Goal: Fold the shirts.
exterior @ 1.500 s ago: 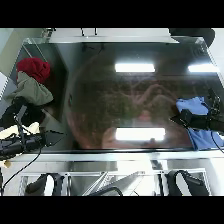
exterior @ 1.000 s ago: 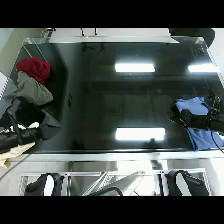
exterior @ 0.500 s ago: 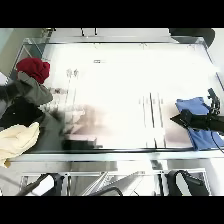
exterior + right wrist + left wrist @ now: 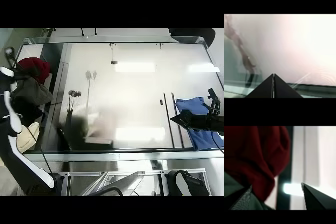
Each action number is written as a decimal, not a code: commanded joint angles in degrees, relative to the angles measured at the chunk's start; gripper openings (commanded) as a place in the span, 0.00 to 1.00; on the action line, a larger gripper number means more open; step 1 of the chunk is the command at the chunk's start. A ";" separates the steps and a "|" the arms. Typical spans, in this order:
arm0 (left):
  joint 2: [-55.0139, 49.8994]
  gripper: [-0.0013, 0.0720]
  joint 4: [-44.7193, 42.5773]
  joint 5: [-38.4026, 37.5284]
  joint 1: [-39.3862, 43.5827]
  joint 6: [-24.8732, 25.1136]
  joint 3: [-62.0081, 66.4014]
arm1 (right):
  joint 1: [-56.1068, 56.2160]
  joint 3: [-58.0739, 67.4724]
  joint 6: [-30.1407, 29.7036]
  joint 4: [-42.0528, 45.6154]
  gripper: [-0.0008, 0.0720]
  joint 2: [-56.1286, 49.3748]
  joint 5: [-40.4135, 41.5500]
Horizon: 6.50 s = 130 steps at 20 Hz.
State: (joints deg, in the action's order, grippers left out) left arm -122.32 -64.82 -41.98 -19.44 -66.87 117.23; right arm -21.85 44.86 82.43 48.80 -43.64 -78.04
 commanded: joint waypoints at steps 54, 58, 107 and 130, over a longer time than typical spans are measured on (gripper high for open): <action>47.80 0.97 13.79 -45.33 30.36 -6.78 -40.52 | 5.79 -2.80 -3.19 0.00 0.42 0.04 -0.94; 50.56 0.97 13.73 -50.71 25.05 -9.11 -48.09 | 12.35 -9.40 -3.74 0.00 0.42 0.04 3.10; 77.44 0.05 9.18 -44.33 18.95 -6.19 -20.92 | 19.15 30.86 -25.40 -10.97 0.04 3.06 2.05; 24.57 0.97 12.48 -50.82 23.85 -11.45 -19.58 | 11.61 21.31 -27.30 -9.70 0.70 -40.57 3.98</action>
State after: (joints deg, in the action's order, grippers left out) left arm -101.06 -56.53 -90.65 3.25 -75.26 101.91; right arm -5.69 66.22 54.33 38.04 -85.91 -69.36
